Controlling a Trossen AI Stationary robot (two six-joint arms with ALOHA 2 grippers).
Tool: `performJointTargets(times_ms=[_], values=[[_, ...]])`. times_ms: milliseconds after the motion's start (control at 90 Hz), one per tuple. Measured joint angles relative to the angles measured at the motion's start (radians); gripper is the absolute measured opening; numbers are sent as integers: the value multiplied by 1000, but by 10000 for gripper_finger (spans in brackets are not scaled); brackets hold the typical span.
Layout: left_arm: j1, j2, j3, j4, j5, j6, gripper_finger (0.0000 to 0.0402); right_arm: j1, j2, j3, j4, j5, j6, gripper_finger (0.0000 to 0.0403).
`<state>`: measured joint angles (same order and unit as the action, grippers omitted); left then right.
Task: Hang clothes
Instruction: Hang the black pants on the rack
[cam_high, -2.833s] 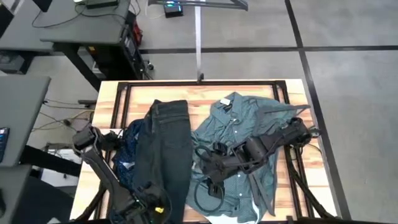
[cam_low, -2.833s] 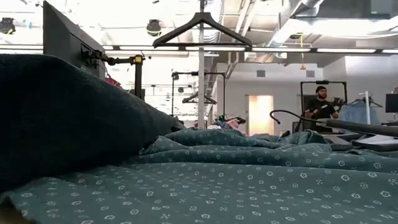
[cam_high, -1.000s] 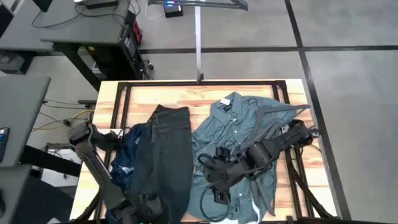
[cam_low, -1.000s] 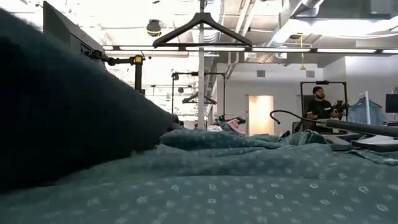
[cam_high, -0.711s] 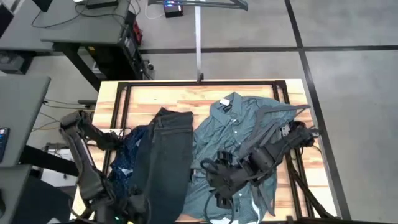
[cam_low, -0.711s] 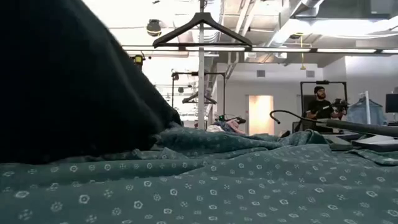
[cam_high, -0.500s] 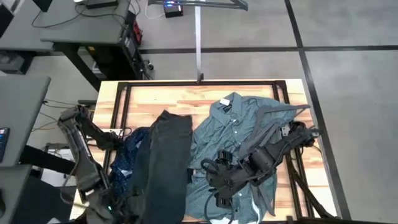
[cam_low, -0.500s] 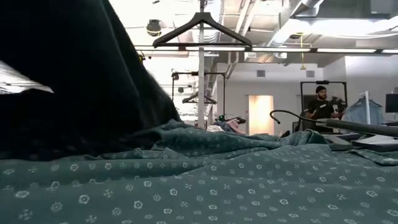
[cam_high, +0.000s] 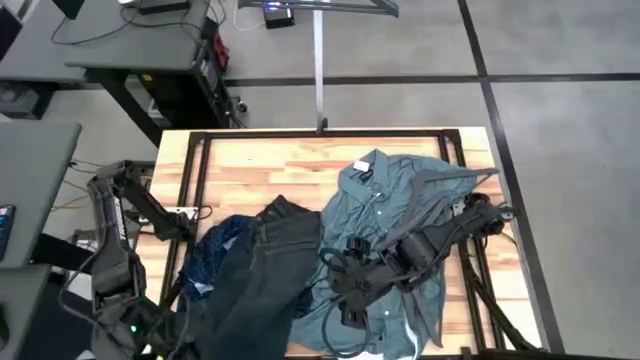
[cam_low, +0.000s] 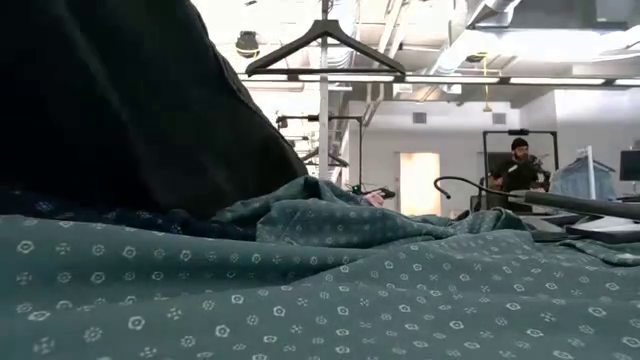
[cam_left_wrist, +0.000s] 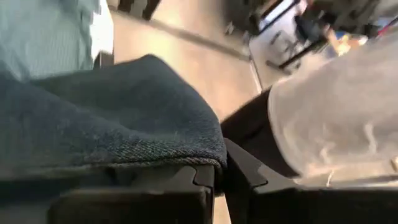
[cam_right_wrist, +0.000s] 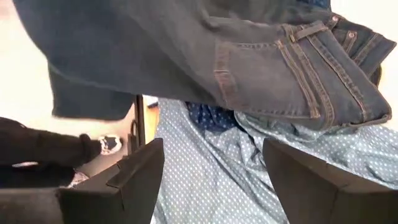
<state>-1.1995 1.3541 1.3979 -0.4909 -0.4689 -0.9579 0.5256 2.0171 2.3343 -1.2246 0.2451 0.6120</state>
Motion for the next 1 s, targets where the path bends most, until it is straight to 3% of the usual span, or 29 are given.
performJointTargets(times_ms=[122, 256, 567, 733, 1000], values=[[-1, -26, 0, 41, -11, 68, 0, 37, 0, 0, 15, 11, 37, 260], [0, -46, 1, 7, -16, 61, 0, 97, 0, -46, 47, 102, 96, 260], [2, -37, -43, -284, 3, -260, 0, 136, 4, -154, 94, 124, 189, 260], [2, -8, -62, -362, 129, -351, 33, 126, -1, -152, 116, 125, 181, 260], [15, 24, -63, -411, 370, -357, 104, 65, 1, -153, 112, 124, 127, 260]])
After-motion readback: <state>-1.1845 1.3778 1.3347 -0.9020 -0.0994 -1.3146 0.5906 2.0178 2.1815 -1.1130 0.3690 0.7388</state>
